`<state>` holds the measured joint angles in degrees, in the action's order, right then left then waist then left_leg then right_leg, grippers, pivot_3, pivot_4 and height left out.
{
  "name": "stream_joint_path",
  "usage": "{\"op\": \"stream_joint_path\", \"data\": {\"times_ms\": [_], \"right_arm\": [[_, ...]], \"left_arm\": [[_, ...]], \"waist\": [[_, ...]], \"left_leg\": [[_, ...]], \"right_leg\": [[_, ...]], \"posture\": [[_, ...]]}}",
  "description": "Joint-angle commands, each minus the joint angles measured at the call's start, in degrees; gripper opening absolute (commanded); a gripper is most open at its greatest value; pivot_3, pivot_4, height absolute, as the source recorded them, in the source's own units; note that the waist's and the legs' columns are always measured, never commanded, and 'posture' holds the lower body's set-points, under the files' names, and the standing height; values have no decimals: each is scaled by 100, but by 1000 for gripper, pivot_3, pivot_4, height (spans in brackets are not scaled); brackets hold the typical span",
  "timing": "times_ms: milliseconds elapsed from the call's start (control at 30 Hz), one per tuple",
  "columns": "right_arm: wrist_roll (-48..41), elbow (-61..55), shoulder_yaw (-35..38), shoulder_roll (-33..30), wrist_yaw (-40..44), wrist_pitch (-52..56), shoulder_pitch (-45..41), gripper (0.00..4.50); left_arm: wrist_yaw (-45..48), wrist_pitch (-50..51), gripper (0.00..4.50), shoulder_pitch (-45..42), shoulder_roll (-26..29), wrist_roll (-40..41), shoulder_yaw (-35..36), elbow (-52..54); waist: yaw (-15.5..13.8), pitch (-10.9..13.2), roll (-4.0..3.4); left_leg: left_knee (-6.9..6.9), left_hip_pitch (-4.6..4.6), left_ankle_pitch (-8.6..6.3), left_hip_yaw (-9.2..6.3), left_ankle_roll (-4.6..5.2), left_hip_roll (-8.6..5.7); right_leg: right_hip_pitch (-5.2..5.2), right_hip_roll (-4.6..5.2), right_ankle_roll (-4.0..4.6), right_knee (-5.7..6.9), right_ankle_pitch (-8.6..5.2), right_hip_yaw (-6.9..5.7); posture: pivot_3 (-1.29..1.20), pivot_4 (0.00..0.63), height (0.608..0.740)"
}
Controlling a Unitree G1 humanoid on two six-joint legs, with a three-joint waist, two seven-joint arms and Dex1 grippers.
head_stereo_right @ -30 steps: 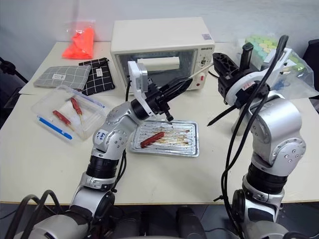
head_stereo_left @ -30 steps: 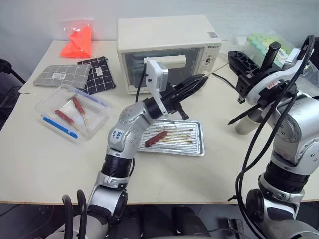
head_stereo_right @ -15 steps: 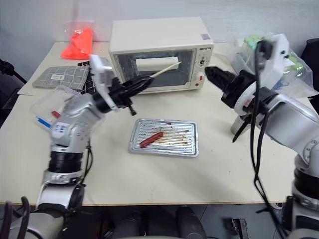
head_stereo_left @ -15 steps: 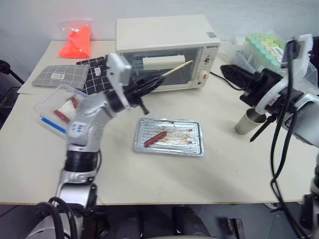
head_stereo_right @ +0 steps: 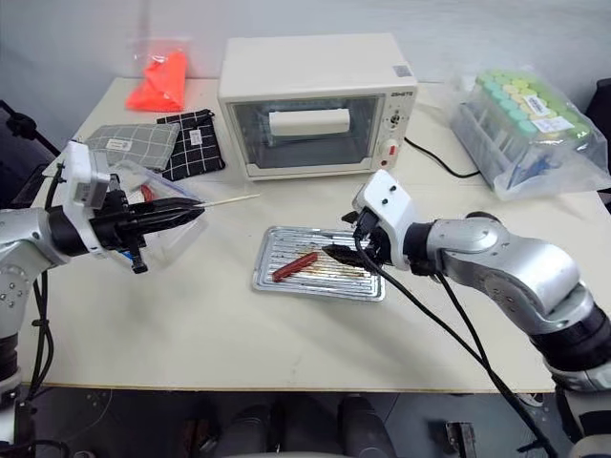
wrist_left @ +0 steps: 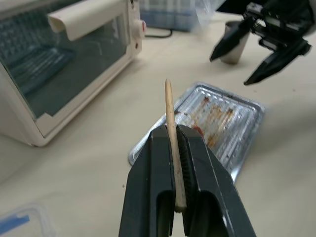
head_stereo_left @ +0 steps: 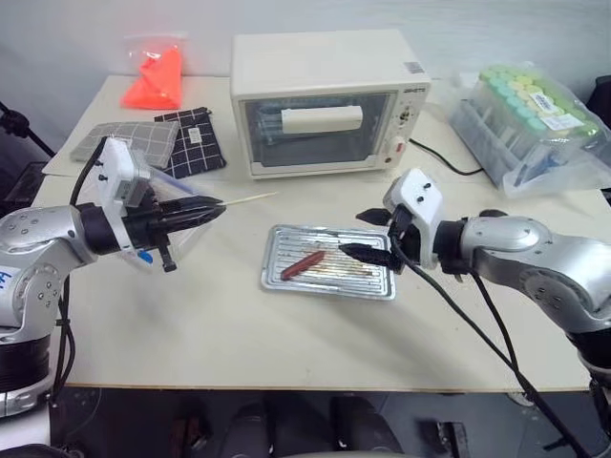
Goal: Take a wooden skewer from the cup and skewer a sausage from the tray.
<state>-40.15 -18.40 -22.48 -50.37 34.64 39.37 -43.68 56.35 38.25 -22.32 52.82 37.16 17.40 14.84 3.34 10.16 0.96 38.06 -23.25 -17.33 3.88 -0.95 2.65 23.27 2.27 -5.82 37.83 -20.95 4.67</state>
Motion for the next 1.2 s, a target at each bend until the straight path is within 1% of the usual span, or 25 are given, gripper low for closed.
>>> {"op": "stream_joint_path", "data": {"times_ms": [33, 133, 233, 333, 367, 467, 767, 967, 1200], "right_arm": [[1130, 775, -630, 516, 1120, -815, -513, 3522], [1737, 1512, -937, 993, 1703, -1257, -816, 3522], [2158, 2180, -1087, 1514, 2096, -1583, -1030, 3522], [2447, 2680, -1078, 1937, 2334, -1784, -1136, 2971], [2590, 2870, -1089, 2068, 2393, -1895, -1162, 2645], [2926, 3221, -1082, 2315, 2561, -2169, -1184, 1918], [3494, 3585, -965, 2739, 2968, -2576, -1120, 1918], [3641, 3617, -884, 2948, 3050, -2615, -1067, 1918], [3940, 4026, -937, 3172, 3073, -2869, -1010, 1918]], "left_arm": [[322, -70, 0, 320, 363, 101, 536, 80], [500, -104, 0, 594, 532, 117, 761, 108], [526, -92, 0, 739, 615, 154, 952, 168], [474, -54, 0, 770, 621, 196, 1052, 223], [464, -37, 0, 777, 623, 212, 1067, 254], [425, -5, 0, 767, 613, 244, 1089, 331], [341, 53, 0, 696, 635, 317, 1122, 391], [289, 44, 0, 683, 601, 345, 1076, 441], [286, 6, 0, 623, 596, 362, 1021, 387]], "waist": [[56, 2, 7], [99, 5, 6], [140, 5, 6], [150, 5, 8], [149, 5, 8], [151, 5, 10], [171, 5, 9], [171, 5, 10], [166, 5, 10]], "left_leg": [[-3, -1, 0, 0, 0, 0], [-5, -3, 2, 5, -4, 3], [-4, -5, 7, 4, -13, 3], [2, -5, 7, 3, -12, 2], [3, -5, 7, 2, -13, 2], [5, -5, 7, -1, -13, -1], [9, -3, 9, -4, -17, 3], [10, -3, 10, -7, -19, 3], [13, -3, 10, -9, -20, 1]], "right_leg": [[4, 0, 1, 5, -1, -1], [18, -3, 9, 20, -5, -2], [19, 0, 10, 22, -5, -10], [18, 2, 10, 28, -5, -15], [19, 3, 10, 38, -5, -16], [20, 9, 10, 70, -5, -34], [24, 27, 13, 83, -4, -111], [24, 29, 15, 88, -3, -120], [23, 31, 16, 92, -3, -125]], "posture": [[0, 150, 740], [0, 150, 740], [0, 150, 740], [0, 150, 740], [0, 150, 740], [0, 150, 740], [0, 150, 740], [0, 150, 740], [0, 150, 740]]}}
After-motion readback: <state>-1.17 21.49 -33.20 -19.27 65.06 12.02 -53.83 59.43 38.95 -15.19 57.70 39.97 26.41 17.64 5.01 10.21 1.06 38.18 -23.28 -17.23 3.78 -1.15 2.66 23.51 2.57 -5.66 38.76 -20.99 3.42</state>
